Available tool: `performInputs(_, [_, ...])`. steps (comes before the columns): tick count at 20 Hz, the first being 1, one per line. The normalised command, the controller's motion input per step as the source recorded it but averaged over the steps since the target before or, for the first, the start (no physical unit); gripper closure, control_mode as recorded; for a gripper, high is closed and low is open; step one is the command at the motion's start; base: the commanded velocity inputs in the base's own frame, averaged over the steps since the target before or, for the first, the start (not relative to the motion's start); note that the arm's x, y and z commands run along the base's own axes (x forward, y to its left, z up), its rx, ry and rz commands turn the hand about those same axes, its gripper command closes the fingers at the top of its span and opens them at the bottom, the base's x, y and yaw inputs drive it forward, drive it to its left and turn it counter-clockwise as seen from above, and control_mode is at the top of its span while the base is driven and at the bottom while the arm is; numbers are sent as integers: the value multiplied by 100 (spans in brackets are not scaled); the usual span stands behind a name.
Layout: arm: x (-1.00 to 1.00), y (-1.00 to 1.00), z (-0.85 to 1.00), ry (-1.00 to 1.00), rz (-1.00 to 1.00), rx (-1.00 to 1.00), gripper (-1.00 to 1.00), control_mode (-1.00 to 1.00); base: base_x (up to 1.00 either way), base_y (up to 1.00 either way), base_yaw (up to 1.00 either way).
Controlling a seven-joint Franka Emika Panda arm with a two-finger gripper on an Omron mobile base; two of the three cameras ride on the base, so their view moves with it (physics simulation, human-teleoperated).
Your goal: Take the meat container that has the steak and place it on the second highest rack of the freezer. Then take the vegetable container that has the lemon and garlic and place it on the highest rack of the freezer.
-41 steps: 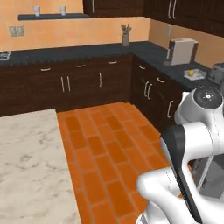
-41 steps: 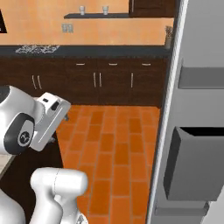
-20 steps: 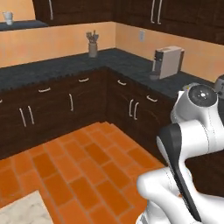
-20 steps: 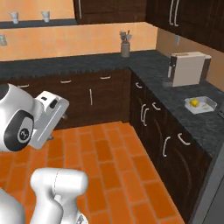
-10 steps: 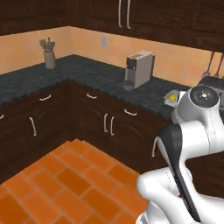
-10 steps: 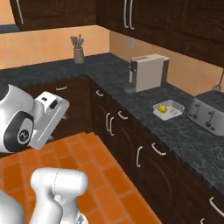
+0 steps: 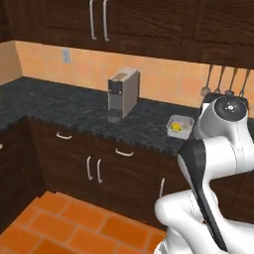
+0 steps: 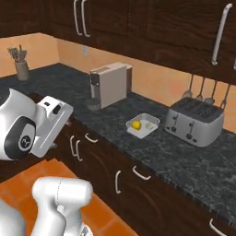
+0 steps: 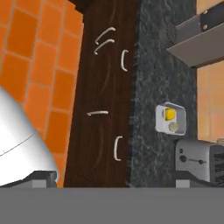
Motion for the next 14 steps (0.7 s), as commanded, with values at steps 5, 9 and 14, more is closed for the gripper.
performInputs(5, [0, 0, 0, 0, 0, 0, -100, 100, 73, 18, -54])
performInputs(9, [0, 0, 0, 0, 0, 0, -100, 100, 57, 45, -51])
performInputs(14, [0, 0, 0, 0, 0, 0, -100, 100, 49, 51, -47])
